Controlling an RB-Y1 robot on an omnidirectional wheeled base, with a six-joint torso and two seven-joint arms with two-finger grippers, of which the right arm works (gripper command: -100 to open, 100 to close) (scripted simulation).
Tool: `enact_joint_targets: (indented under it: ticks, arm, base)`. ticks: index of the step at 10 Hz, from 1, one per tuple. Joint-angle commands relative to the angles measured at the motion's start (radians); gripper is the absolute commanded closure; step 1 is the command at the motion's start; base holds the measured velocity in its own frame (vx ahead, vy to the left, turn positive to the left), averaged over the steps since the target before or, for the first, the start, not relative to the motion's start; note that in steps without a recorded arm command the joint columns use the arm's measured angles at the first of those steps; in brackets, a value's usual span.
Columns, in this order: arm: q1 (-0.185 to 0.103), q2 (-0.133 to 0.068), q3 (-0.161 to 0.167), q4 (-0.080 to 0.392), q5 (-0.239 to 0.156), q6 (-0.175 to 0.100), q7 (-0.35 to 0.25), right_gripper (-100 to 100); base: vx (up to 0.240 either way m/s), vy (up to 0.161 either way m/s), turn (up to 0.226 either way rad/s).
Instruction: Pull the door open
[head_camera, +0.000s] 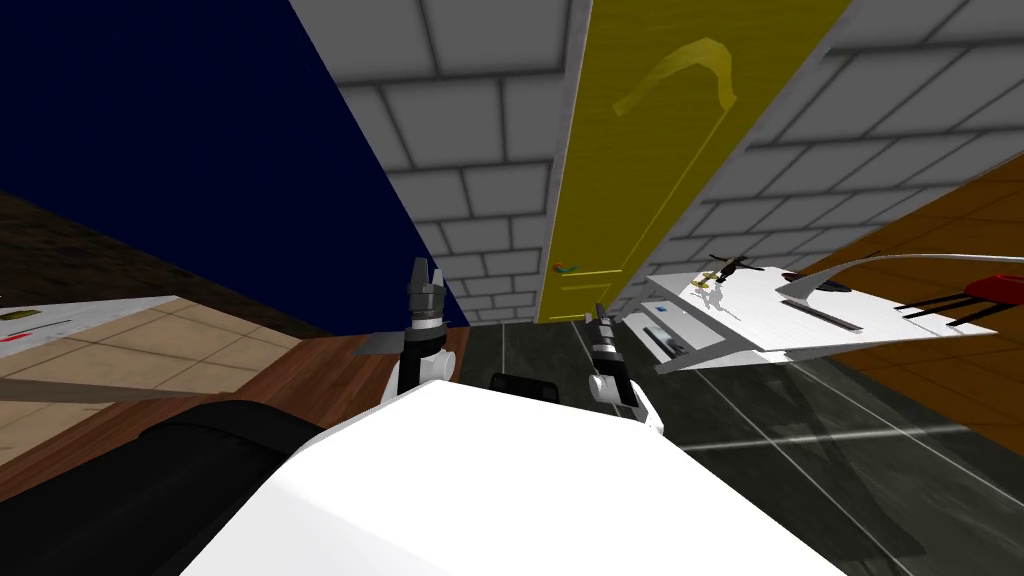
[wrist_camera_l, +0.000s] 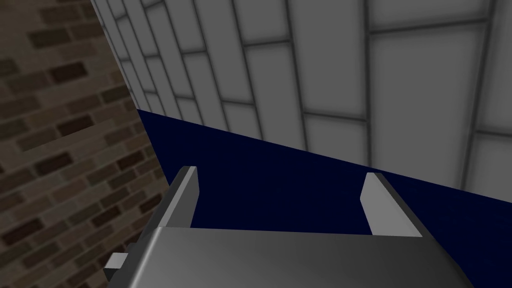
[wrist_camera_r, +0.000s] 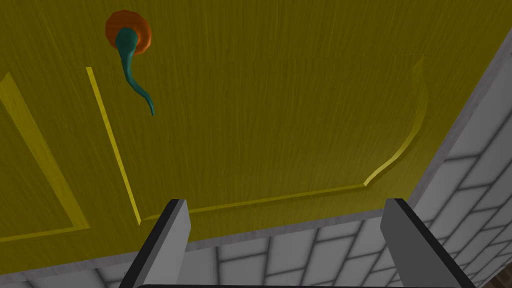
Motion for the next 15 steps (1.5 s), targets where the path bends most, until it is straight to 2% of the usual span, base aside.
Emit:
enact_joint_targets:
  ticks: [1,15]
  arm:
    - [-0.015,-0.011,0.004,0.039,-0.001,-0.008,-0.009,-100]
    - [-0.141,-0.102,0.031,0.361,-0.010,-0.084,-0.077,-100]
  base:
    - [0.090,-0.012,0.049]
    - [0.097,-0.013,0.053]
